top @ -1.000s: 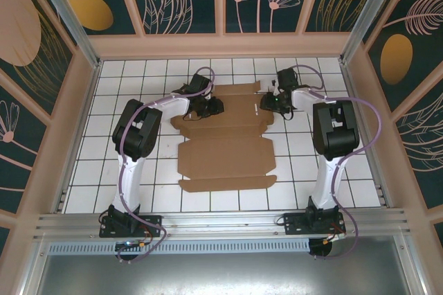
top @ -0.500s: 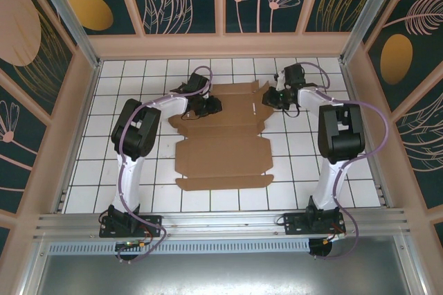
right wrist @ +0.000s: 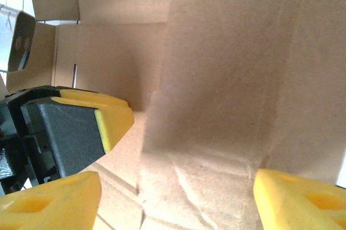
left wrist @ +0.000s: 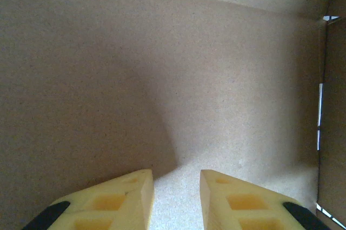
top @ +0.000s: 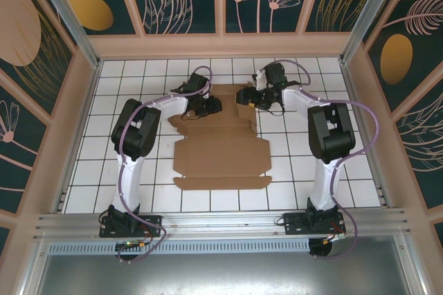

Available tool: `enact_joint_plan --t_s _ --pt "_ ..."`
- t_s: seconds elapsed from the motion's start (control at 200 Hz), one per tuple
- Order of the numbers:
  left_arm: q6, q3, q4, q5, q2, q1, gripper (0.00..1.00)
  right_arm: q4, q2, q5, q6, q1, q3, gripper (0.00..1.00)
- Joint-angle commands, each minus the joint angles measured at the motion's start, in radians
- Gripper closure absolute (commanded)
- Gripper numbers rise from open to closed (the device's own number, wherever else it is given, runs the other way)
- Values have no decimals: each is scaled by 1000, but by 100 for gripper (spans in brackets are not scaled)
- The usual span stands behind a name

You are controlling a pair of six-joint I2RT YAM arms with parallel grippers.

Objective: Fold the paper box

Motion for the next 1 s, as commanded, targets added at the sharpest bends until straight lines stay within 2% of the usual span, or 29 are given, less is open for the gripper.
enact_joint_plan --t_s 0.0,0.155,0.51,0.801,0.996 --pt "1 -21 -65 -15 48 -2 70 -55 49 64 -14 12 28 18" --pt "-4 -23 -60 -11 48 1 70 -41 83 104 -4 19 27 15" --pt "-6 -29 -56 -7 43 3 70 -28 137 192 10 37 15 14" --pt "-11 -29 -53 0 36 7 70 0 -74 209 26 8 -13 13" --pt "-8 -20 -57 11 4 7 69 35 -244 199 62 13 -42 22"
